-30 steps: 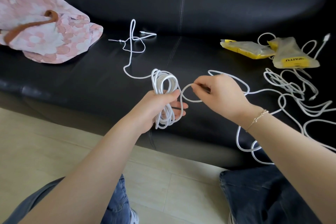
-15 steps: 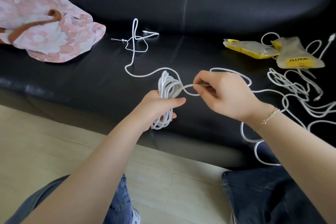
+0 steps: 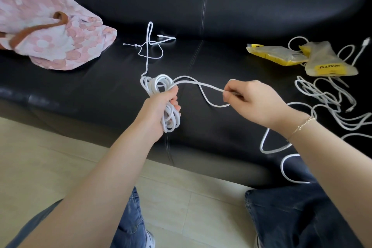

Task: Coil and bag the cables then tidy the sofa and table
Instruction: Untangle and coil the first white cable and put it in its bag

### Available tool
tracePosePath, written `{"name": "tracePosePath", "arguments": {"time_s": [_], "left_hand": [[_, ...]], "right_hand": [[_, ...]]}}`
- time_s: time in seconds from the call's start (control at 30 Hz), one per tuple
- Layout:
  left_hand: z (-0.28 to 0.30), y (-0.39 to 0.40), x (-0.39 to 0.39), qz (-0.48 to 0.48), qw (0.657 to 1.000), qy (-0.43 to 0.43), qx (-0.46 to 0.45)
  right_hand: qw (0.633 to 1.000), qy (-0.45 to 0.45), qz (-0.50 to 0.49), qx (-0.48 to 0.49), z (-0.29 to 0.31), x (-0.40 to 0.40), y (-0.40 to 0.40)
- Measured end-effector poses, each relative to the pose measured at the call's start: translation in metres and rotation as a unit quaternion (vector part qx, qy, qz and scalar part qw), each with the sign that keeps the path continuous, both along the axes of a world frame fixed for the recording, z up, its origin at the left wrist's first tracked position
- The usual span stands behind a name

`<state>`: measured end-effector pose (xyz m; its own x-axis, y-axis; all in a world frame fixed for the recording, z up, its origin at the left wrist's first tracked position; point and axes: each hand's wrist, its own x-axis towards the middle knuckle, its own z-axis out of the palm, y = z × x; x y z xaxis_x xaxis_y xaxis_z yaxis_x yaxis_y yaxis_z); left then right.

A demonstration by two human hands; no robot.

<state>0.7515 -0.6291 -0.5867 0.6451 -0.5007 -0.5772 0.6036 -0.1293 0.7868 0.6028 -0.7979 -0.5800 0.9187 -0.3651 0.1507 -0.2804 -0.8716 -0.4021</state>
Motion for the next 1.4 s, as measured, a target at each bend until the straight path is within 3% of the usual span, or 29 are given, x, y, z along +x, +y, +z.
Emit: {"name": "tracePosePath", "arguments": {"time_s": [0.17,0.43,0.6,0.83,0.97,1.2,1.3,1.4], "left_hand": [[-0.003,-0.001,-0.010,-0.081,0.996,-0.026,0.030],[-0.002,-0.005,-0.015,-0.102,0.994,0.017,-0.040],[-0.002,-0.006,-0.015,-0.095,0.995,-0.031,-0.017],[0.005,-0.004,-0.022,-0.167,0.981,-0.094,-0.025],[0.007,-0.006,-0.025,-0.132,0.984,-0.110,-0.045],[0.010,-0.005,-0.014,-0.035,0.997,-0.028,-0.063],[0.012,-0.005,-0.016,-0.028,0.991,0.041,-0.124],[0.015,-0.004,-0.010,0.041,0.975,0.127,-0.176]], "right_hand": [[0.999,0.013,0.026,-0.022,-0.005,0.004,0.009],[0.997,0.033,0.066,-0.024,-0.008,0.008,0.020],[0.996,0.052,0.075,0.011,-0.008,0.008,0.023],[0.995,0.047,0.086,0.033,-0.005,0.007,0.022],[0.992,0.015,0.087,0.085,-0.003,0.008,0.023],[0.991,0.024,0.070,0.115,-0.001,0.006,0.018],[0.995,0.039,0.066,0.060,-0.001,0.005,0.015],[0.996,0.067,0.057,0.033,-0.002,0.003,0.011]]}}
